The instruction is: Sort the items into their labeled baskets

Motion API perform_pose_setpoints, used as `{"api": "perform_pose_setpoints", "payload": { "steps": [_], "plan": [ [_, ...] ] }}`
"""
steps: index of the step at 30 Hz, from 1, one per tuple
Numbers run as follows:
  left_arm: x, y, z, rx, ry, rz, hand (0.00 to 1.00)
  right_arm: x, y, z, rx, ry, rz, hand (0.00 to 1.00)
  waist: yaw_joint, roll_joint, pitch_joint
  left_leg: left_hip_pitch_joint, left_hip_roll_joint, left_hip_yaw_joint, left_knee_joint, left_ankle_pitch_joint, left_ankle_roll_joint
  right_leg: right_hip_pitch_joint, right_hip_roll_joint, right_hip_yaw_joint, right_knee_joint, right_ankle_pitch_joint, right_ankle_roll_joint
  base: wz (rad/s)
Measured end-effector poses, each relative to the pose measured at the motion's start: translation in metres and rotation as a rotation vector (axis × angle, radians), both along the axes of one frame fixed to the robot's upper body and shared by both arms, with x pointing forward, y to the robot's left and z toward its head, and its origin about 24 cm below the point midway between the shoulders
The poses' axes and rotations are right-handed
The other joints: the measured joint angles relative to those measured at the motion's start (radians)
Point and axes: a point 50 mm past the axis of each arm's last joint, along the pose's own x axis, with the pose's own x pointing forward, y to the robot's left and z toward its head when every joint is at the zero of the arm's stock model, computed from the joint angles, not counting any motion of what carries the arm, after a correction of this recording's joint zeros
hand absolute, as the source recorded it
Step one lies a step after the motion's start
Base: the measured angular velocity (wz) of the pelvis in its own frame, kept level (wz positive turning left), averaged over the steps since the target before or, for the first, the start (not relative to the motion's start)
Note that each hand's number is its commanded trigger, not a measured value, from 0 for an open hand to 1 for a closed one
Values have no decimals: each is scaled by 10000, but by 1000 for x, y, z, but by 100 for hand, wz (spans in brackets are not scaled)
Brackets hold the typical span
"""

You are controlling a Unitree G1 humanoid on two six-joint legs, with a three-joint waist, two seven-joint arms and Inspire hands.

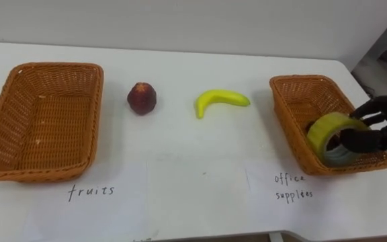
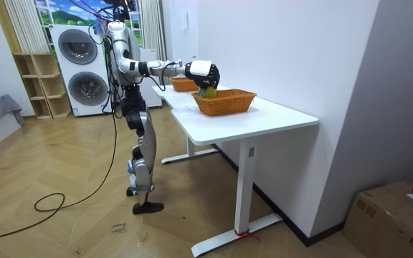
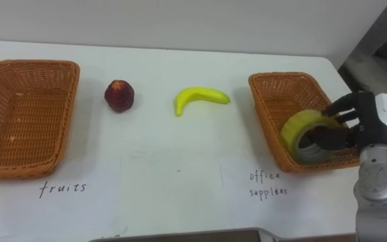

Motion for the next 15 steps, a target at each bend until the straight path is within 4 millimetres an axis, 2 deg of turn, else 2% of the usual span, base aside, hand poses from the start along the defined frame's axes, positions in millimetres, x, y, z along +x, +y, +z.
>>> {"api": "perform_pose_setpoints", "payload": {
  "steps": [15],
  "plan": [
    [0, -1, 0, -28, 60, -105, 0, 0, 0, 0, 154, -122, -65, 0, -11, 18, 8, -4, 2, 2, -22, 0, 0, 0, 11, 1, -7, 0, 0, 0]
  ]
}}
